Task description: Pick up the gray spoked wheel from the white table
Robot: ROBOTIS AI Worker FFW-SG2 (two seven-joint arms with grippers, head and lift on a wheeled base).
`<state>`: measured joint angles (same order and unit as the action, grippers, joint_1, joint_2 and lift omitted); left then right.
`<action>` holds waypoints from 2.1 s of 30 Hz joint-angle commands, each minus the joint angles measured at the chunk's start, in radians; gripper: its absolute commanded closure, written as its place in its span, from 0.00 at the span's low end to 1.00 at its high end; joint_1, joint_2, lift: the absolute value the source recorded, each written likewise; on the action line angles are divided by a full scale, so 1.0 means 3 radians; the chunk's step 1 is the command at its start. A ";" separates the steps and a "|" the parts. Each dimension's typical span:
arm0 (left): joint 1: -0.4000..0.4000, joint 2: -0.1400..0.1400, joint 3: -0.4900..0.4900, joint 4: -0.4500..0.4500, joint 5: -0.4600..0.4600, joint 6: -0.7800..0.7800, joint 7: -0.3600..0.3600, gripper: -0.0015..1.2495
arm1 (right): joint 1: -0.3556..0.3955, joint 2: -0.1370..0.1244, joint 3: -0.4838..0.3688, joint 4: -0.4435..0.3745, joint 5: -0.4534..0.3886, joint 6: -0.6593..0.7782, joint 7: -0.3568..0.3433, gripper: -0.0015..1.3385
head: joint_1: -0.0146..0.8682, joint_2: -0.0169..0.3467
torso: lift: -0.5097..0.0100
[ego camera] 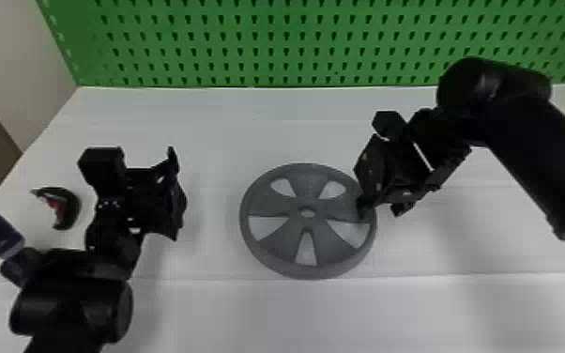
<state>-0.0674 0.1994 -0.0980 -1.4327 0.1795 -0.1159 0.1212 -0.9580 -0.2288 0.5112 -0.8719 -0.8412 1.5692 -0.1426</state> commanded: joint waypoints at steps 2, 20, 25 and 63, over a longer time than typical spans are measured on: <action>0.0000 0.0000 -0.0001 0.0000 0.0000 0.0018 0.0000 0.20 | 0.0013 0.0057 -0.0160 0.0002 0.0186 0.0010 -0.0015 0.35 | 0.93 0.17 | 0.79; 0.0000 0.0000 -0.0016 0.0000 -0.0036 0.0054 0.0000 0.20 | 0.0044 0.0088 0.0034 0.0304 -0.3511 -0.0521 -0.4101 0.35 | 0.93 0.17 | 0.79; 0.0015 0.0000 -0.0006 0.0000 -0.0031 0.0054 0.0000 0.20 | 0.0110 0.0083 0.0070 0.0288 -0.3961 -0.0767 -0.4546 0.35 | 0.93 0.17 | 0.79; 0.0025 0.0000 -0.0011 -0.0005 -0.0031 0.0054 0.0000 0.20 | 0.0432 0.0277 -0.0620 0.0288 -0.3306 -0.1299 -0.4761 0.35 | 0.93 0.17 | 0.79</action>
<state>-0.0598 0.1994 -0.1016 -1.4339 0.1702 -0.0997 0.1211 -0.8310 -0.1494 0.3119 -0.7855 -1.8623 1.1833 -1.5677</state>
